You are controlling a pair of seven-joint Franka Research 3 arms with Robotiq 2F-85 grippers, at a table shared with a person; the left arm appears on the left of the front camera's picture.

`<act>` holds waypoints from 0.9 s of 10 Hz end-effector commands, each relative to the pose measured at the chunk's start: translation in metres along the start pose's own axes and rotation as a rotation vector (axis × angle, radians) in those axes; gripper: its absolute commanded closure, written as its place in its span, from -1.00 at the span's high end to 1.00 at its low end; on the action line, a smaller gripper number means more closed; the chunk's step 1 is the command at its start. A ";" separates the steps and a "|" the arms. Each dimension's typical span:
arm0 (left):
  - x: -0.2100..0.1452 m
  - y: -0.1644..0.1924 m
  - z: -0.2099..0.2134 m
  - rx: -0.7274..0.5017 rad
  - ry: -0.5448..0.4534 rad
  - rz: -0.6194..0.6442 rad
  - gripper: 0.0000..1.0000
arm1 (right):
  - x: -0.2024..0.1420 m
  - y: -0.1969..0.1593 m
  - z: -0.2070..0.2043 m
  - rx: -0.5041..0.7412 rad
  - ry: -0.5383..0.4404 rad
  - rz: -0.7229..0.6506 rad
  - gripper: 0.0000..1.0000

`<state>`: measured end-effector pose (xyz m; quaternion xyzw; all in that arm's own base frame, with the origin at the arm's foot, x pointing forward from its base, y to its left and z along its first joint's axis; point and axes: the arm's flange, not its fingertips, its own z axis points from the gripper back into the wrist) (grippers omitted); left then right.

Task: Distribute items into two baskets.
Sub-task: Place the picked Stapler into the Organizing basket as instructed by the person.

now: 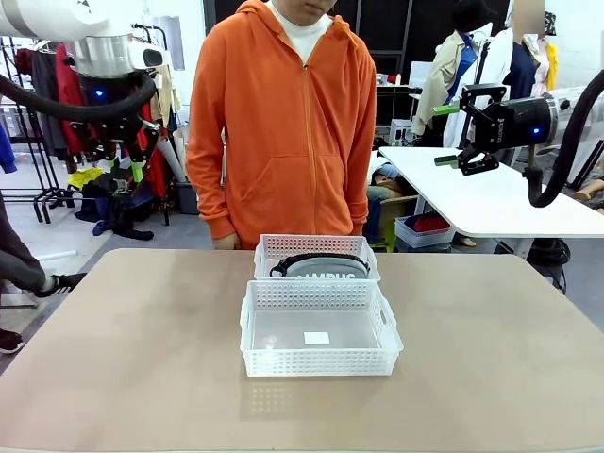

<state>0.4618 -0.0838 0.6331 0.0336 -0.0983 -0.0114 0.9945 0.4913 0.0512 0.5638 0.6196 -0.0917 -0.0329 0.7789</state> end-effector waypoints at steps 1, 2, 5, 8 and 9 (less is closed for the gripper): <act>-0.002 0.002 0.003 -0.002 -0.001 0.001 -1.00 | 0.001 0.004 0.001 -0.003 -0.006 -0.003 1.00; -0.002 0.002 0.003 -0.002 -0.001 0.001 -1.00 | 0.001 0.004 0.001 -0.003 -0.006 -0.003 1.00; -0.002 0.002 0.003 -0.002 -0.001 0.001 -1.00 | 0.001 0.004 0.001 -0.003 -0.006 -0.003 1.00; -0.002 0.002 0.003 -0.002 -0.001 0.001 -1.00 | 0.001 0.004 0.001 -0.003 -0.006 -0.003 1.00; -0.002 0.002 0.003 -0.002 -0.001 0.001 -1.00 | 0.001 0.004 0.001 -0.003 -0.006 -0.003 1.00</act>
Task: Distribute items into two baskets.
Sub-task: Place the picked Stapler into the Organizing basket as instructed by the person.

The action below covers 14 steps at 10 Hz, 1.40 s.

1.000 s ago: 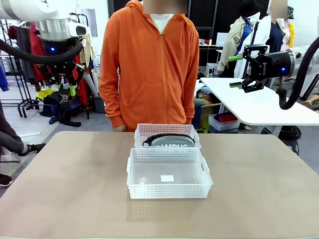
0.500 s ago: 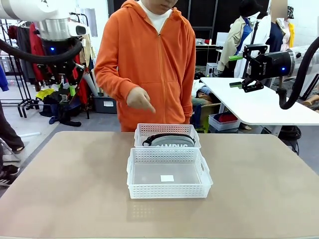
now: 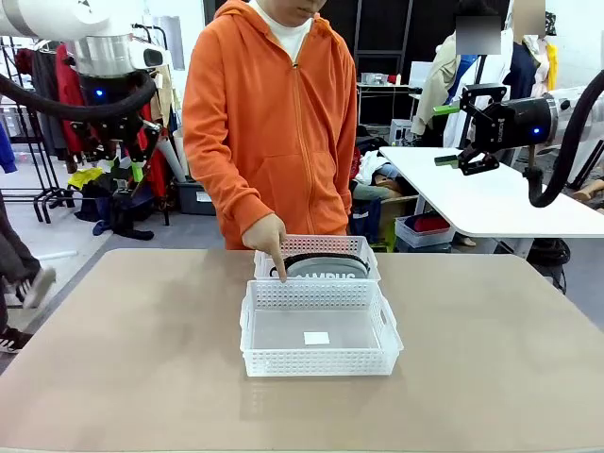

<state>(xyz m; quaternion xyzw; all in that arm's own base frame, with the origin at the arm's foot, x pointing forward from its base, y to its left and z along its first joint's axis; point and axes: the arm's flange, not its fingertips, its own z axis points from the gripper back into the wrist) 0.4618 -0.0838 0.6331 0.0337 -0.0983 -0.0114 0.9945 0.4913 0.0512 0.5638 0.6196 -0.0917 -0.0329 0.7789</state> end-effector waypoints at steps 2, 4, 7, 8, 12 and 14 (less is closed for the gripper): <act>-0.002 0.002 0.003 -0.002 -0.001 0.001 -1.00 | 0.001 0.004 0.001 -0.003 -0.006 -0.003 1.00; -0.002 0.002 0.003 -0.002 -0.001 0.001 -1.00 | 0.001 0.004 0.001 -0.003 -0.006 -0.003 1.00; -0.002 0.002 0.003 -0.002 -0.001 0.001 -1.00 | 0.001 0.004 0.001 -0.003 -0.006 -0.003 1.00; -0.002 0.002 0.003 -0.002 -0.001 0.001 -1.00 | 0.001 0.004 0.001 -0.003 -0.006 -0.003 1.00; -0.002 0.002 0.003 -0.002 -0.001 0.001 -1.00 | 0.001 0.004 0.001 -0.003 -0.006 -0.003 1.00; -0.002 0.002 0.003 -0.002 -0.001 0.001 -1.00 | 0.001 0.004 0.001 -0.003 -0.006 -0.003 1.00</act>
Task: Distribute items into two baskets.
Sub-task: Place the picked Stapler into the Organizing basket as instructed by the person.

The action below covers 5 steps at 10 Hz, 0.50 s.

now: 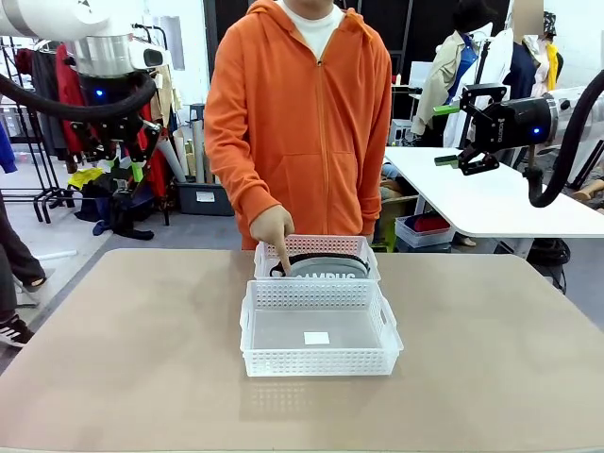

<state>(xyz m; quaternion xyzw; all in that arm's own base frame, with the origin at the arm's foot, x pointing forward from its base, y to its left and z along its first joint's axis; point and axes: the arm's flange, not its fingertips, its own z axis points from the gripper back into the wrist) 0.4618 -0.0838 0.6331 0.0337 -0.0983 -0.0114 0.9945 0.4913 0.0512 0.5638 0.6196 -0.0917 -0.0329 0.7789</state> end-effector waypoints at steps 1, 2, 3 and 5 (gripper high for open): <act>-0.002 0.002 0.003 -0.002 -0.001 0.001 -1.00 | 0.001 0.004 0.001 -0.003 -0.006 -0.003 1.00; 0.000 0.000 0.000 0.000 0.000 0.000 -1.00 | 0.001 0.004 0.001 -0.003 -0.006 -0.003 1.00; 0.000 -0.014 0.005 -0.005 -0.003 -0.121 -1.00 | 0.001 0.004 0.001 -0.003 -0.006 -0.003 1.00; 0.004 -0.046 0.014 -0.062 -0.030 -0.379 -1.00 | 0.001 0.004 0.001 -0.003 -0.006 -0.003 1.00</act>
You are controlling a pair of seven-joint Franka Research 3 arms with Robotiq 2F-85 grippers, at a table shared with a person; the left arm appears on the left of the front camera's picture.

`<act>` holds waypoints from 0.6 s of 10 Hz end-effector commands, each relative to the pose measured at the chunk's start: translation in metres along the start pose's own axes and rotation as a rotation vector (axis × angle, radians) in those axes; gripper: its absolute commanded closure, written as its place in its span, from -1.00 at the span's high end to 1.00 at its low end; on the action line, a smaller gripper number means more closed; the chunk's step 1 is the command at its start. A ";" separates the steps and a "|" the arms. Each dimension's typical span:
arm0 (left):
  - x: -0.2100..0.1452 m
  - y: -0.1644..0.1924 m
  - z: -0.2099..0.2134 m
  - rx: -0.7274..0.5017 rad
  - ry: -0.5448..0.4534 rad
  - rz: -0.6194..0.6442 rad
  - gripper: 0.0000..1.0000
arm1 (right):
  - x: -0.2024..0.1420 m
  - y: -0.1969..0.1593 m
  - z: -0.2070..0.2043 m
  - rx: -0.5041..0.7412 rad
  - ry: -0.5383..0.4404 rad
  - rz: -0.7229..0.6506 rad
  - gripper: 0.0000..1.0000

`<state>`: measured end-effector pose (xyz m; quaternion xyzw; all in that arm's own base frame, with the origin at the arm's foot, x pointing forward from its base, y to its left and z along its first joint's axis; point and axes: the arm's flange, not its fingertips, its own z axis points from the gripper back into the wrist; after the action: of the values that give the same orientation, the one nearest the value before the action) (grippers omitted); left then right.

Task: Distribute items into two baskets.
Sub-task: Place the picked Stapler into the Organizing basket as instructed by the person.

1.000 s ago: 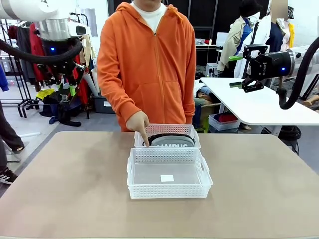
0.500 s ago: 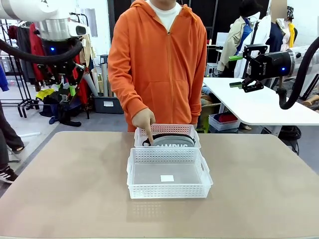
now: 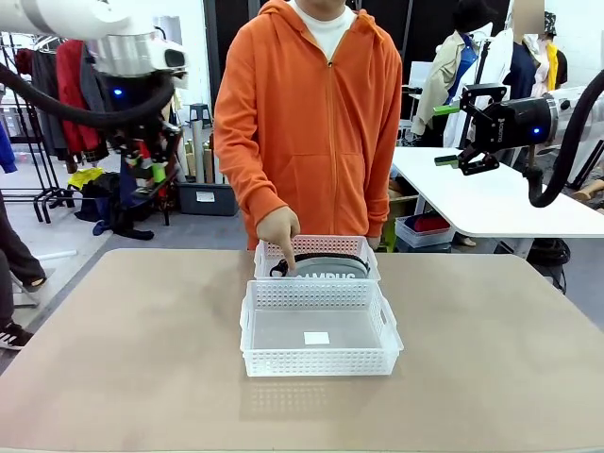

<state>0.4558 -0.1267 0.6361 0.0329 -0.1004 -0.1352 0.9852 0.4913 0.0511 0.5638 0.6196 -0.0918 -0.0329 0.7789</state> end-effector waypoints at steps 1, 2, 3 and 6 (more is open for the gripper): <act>0.015 -0.015 0.009 -0.059 -0.022 -0.221 -1.00 | 0.001 0.004 0.001 -0.003 -0.006 -0.003 1.00; 0.020 -0.027 0.011 -0.086 -0.016 -0.318 -1.00 | 0.001 0.004 0.001 -0.003 -0.006 -0.003 1.00; 0.023 -0.041 0.012 -0.100 -0.017 -0.437 -1.00 | 0.001 0.004 0.001 -0.003 -0.006 -0.003 1.00; 0.032 -0.087 0.012 -0.072 -0.056 -0.745 -1.00 | 0.001 0.004 0.001 -0.003 -0.006 -0.003 1.00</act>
<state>0.4567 -0.2199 0.6397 0.0184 -0.0960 -0.4531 0.8861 0.4913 0.0509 0.5639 0.6195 -0.0920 -0.0330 0.7789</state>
